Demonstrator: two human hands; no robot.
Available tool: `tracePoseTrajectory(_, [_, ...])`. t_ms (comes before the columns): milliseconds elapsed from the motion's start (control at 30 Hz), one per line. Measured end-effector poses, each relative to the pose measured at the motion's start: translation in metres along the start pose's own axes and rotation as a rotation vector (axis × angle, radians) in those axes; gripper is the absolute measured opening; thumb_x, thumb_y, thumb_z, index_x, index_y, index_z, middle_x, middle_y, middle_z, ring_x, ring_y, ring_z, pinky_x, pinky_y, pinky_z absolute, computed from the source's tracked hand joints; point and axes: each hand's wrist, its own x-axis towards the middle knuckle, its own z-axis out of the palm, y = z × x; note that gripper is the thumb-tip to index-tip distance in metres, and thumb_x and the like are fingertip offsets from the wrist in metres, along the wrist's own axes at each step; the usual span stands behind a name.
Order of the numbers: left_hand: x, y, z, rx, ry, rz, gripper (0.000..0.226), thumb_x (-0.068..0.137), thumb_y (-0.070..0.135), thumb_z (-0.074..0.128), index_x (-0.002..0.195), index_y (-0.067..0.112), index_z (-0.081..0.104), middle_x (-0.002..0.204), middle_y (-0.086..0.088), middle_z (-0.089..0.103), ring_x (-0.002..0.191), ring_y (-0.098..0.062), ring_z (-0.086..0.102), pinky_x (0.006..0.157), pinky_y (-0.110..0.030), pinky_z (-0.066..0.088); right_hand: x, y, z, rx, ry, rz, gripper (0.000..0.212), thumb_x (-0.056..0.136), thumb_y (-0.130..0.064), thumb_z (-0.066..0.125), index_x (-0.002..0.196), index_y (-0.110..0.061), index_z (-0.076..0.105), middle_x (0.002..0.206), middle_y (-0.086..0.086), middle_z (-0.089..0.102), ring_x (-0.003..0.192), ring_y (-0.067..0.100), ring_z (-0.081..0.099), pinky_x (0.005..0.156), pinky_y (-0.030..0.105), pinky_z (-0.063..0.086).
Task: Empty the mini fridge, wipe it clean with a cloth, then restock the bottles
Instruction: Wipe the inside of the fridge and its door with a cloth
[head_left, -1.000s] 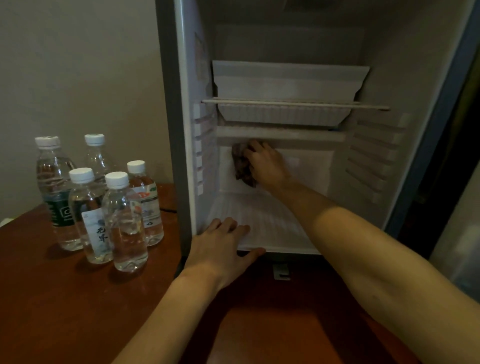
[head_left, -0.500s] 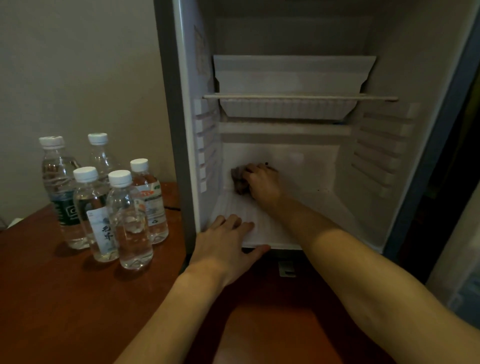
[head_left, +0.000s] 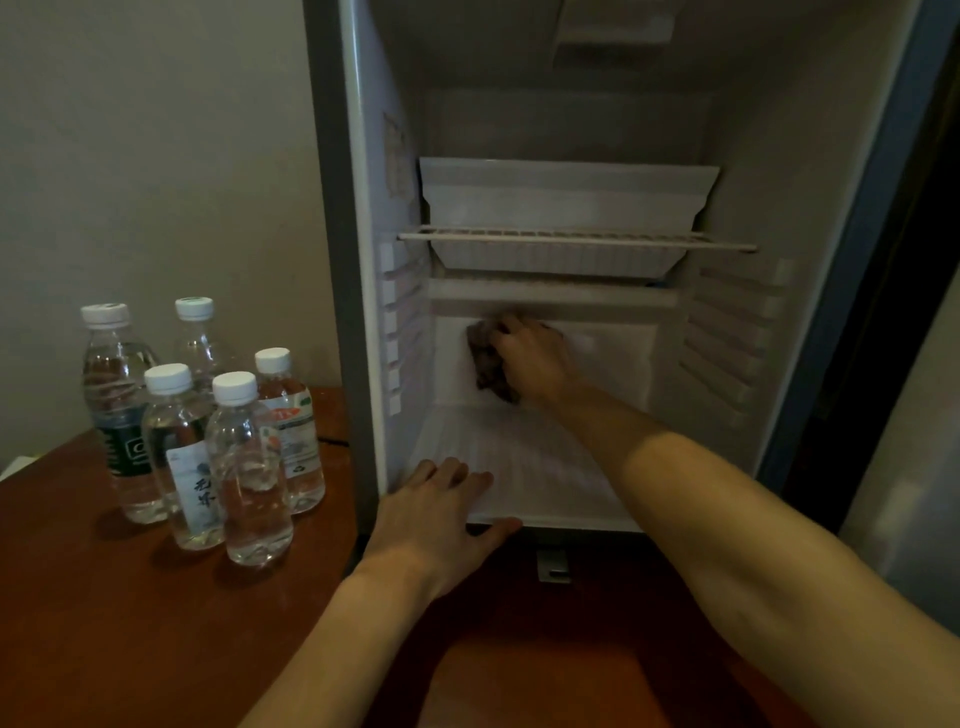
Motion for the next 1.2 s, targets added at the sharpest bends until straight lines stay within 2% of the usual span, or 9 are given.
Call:
tracePoseTrajectory(167, [0.000,0.001,0.001,-0.007,-0.012,-0.021,0.073,0.090,0.080,0.035,0.153,0.043,0.030,0.154,0.014,0.033,0.139,-0.014,0.031,0.111,-0.041,0.039,-0.003,0.019,-0.007,-0.012,0.087,-0.009,0.034,0.081,-0.004,0.063,0.115,-0.002,0.067,0.123,0.019,0.059,0.108,0.039,0.058,0.076,0.046,0.053])
tracePoseTrajectory(233, [0.000,0.000,0.002,-0.012,-0.010,-0.017,0.073,0.090,0.080,0.035,0.153,0.043,0.031,0.154,0.014,0.033,0.139,-0.014,0.031,0.111,-0.041,0.039,-0.006,0.020,-0.002,0.030,0.134,0.014,0.033,0.069,0.002,0.071,0.102,0.000,0.071,0.110,0.022,0.063,0.094,0.041,0.063,0.065,0.044,0.053])
tracePoseTrajectory(333, [0.001,-0.001,0.002,-0.005,0.002,-0.003,0.073,0.090,0.080,0.035,0.153,0.042,0.031,0.154,0.015,0.034,0.140,-0.014,0.030,0.110,-0.038,0.039,-0.017,0.022,0.011,0.122,0.209,0.069,0.035,0.053,0.005,0.078,0.087,-0.001,0.072,0.092,0.020,0.066,0.071,0.037,0.065,0.051,0.033,0.050])
tracePoseTrajectory(433, [0.001,-0.002,0.002,0.000,0.007,-0.005,0.073,0.090,0.081,0.034,0.153,0.043,0.031,0.154,0.016,0.033,0.140,-0.013,0.030,0.109,-0.038,0.038,-0.033,0.024,0.027,0.205,0.192,0.122,0.028,0.061,0.007,0.072,0.087,-0.001,0.069,0.093,0.019,0.064,0.071,0.037,0.063,0.053,0.033,0.049])
tracePoseTrajectory(567, [0.001,-0.003,0.004,0.001,0.022,-0.002,0.074,0.089,0.082,0.033,0.152,0.043,0.032,0.154,0.016,0.034,0.141,-0.013,0.030,0.109,-0.039,0.039,-0.036,0.027,0.032,0.272,0.174,0.181,0.021,0.074,0.006,0.060,0.092,-0.002,0.068,0.102,0.016,0.061,0.082,0.035,0.060,0.061,0.031,0.043])
tracePoseTrajectory(733, [0.000,-0.002,0.004,-0.002,0.027,-0.008,0.074,0.089,0.081,0.034,0.152,0.043,0.033,0.154,0.015,0.034,0.141,-0.013,0.030,0.111,-0.039,0.038,-0.045,0.032,0.038,0.298,0.135,0.213,0.019,0.077,0.002,0.062,0.096,0.000,0.068,0.103,0.019,0.061,0.089,0.038,0.060,0.071,0.036,0.047])
tracePoseTrajectory(867, [-0.001,-0.001,0.004,-0.003,0.027,-0.011,0.074,0.089,0.082,0.033,0.152,0.044,0.032,0.154,0.016,0.034,0.140,-0.013,0.030,0.112,-0.039,0.038,-0.062,0.035,0.048,0.294,0.127,0.182,0.015,0.078,0.001,0.064,0.092,0.000,0.068,0.098,0.021,0.061,0.087,0.038,0.060,0.072,0.038,0.049])
tracePoseTrajectory(1033, [-0.002,-0.003,0.005,0.000,0.044,-0.009,0.074,0.089,0.083,0.033,0.152,0.045,0.032,0.153,0.017,0.035,0.139,-0.011,0.031,0.109,-0.037,0.040,-0.062,0.034,0.054,0.254,0.109,0.173,0.021,0.069,0.003,0.071,0.090,0.000,0.069,0.092,0.022,0.060,0.079,0.040,0.061,0.061,0.038,0.050])
tracePoseTrajectory(1200, [-0.001,-0.002,0.004,0.009,0.040,-0.002,0.074,0.089,0.082,0.033,0.152,0.044,0.032,0.152,0.017,0.035,0.138,-0.012,0.032,0.108,-0.037,0.039,-0.058,0.033,0.046,0.223,0.058,0.174,0.029,0.079,-0.004,0.065,0.108,-0.002,0.067,0.109,0.022,0.058,0.094,0.041,0.058,0.075,0.040,0.049])
